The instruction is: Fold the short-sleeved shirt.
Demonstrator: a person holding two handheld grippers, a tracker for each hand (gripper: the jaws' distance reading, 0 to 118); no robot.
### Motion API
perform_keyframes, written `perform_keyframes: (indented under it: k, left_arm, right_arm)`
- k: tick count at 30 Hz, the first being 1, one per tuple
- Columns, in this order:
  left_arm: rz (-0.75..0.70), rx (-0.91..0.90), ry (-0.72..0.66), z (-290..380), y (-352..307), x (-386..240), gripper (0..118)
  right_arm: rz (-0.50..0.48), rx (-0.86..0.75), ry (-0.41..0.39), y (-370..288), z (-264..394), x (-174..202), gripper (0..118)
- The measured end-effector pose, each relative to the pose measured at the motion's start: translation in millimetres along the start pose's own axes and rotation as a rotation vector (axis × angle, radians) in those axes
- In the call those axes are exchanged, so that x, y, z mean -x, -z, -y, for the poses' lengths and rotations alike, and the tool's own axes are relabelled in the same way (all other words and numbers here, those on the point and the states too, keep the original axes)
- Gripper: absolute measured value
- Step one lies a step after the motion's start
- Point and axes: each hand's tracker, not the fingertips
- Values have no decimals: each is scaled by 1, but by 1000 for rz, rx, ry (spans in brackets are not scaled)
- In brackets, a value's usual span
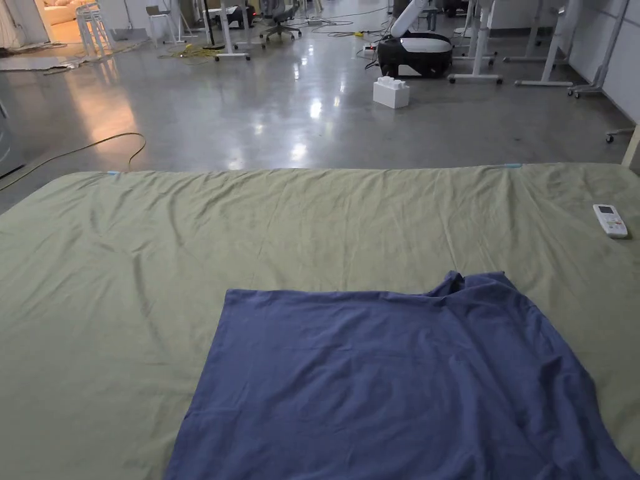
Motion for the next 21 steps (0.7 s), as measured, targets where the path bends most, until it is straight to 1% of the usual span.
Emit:
perform_keyframes:
  k: [1,2,3,4,5,7,8,9,10,11,12,13,14,15,16,17,18,19,21]
  left_arm:
    - [-23,-55,45,-17,-13,-13,84]
    - [-46,-95,92,-33,-26,-28,84]
    - [-67,-126,87,-48,-37,-42,84]
    - [-81,-118,58,-61,-48,-55,84]
    - [-67,-150,56,-72,-60,-68,84]
    - [-42,-247,93,-80,-82,-87,84]
    - [-44,-293,104,-82,-92,-97,83]
    - [-42,-318,111,-85,-100,-105,81]
    - [-38,-336,127,-86,-107,-113,76]
    - [-39,-358,155,-85,-111,-118,67]
    - [-44,-393,183,-82,-115,-123,51]
    - [-57,-431,234,-79,-118,-129,45]
    - [-83,-440,273,-77,-120,-134,45]
    - [-108,-438,293,-75,-119,-134,25]
    - [-104,-438,284,-73,-119,-135,11]
    - [-76,-434,266,-74,-122,-133,11]
    - [-5,-399,235,-72,-123,-134,6]
    - [9,-386,213,-74,-121,-128,2]
    - [-12,-390,197,-73,-120,-126,0]
  right_arm:
    - [-3,-57,-15,-11,-15,8,84]
    - [-3,-115,-13,-22,-29,18,84]
    - [1,-172,3,-34,-40,27,85]
    - [-6,-229,30,-46,-50,35,85]
    - [-37,-280,34,-56,-60,44,86]
    - [-56,-335,14,-72,-78,64,86]
    - [-53,-371,-19,-79,-85,72,86]
    - [-45,-402,-55,-84,-93,80,85]
    - [-29,-410,-51,-88,-97,85,83]
    - [-56,-401,-34,-90,-100,88,77]
    - [-83,-420,-24,-93,-103,90,66]
    - [-121,-416,1,-95,-104,91,62]
    - [-121,-425,9,-97,-105,93,62]
    - [-116,-433,12,-99,-106,95,49]
    - [-113,-449,-3,-101,-108,97,37]
    - [-115,-438,12,-101,-107,97,24]
    - [-113,-439,14,-101,-107,98,12]
    - [-106,-441,9,-101,-106,100,5]
    - [-91,-440,4,-101,-105,102,0]
